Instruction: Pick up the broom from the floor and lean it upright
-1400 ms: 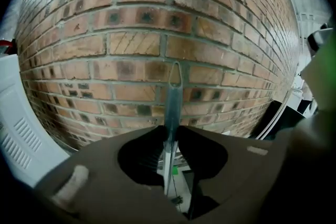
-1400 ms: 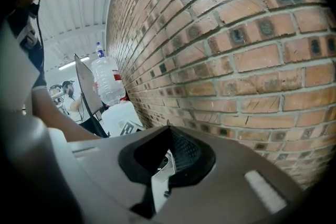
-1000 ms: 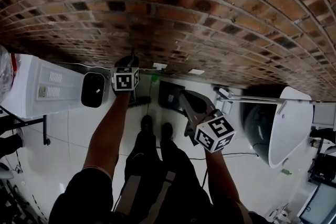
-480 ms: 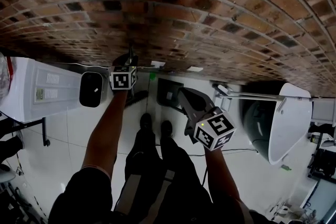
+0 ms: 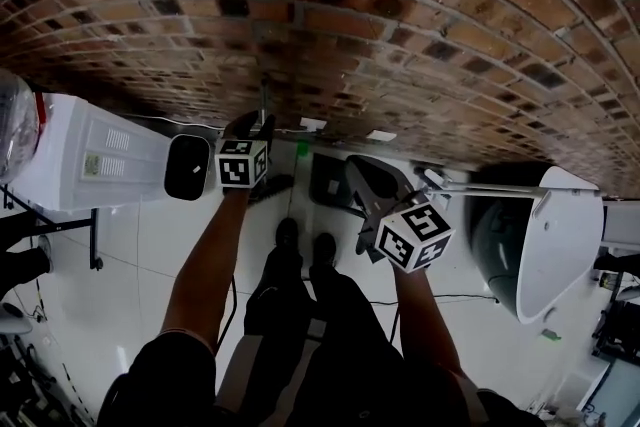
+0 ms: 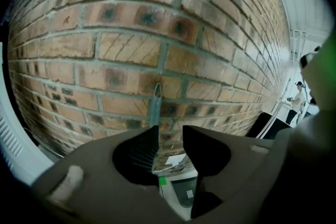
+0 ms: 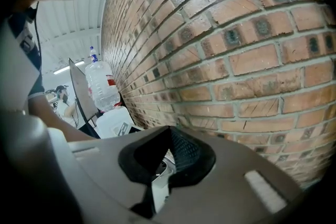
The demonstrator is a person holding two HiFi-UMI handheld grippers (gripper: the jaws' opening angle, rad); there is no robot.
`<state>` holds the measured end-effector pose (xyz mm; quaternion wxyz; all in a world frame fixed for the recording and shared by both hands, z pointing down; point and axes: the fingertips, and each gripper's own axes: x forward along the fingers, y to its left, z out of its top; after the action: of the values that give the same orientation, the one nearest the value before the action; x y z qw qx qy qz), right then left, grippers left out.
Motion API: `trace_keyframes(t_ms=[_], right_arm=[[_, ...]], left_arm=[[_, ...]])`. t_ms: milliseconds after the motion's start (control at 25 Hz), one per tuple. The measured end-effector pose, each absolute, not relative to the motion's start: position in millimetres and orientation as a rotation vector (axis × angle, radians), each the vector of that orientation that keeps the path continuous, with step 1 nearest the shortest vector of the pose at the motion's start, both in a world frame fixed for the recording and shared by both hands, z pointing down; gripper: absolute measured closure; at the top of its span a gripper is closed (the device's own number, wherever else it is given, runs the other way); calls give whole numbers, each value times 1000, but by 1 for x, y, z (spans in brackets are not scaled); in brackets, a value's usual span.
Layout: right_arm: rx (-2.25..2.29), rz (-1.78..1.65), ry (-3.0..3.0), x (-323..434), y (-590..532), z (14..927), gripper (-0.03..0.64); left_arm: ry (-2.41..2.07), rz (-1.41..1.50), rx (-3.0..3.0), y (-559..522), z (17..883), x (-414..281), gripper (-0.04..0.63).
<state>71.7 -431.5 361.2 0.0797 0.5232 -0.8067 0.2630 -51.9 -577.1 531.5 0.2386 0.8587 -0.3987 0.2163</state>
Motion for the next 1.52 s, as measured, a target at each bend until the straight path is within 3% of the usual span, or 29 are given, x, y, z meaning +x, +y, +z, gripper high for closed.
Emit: trace_keyframes(t_ms=[80,200,760,1520], right_arm=[[1558,774,-2434,72,-433,356,614],[1548,762,-2455,71,-431,349,614],[1388,672,-2606,34,-438,315,614],[1320,381,-2736,18,-417,250,614]], left_arm=[[-1082,555,2394,-568,512,-49,467],[-1061,485,2443,-551,481,-43,594],[-805,232,2642,-469,320,-17,594],[-805,208,2746,-426,255,-20,594]])
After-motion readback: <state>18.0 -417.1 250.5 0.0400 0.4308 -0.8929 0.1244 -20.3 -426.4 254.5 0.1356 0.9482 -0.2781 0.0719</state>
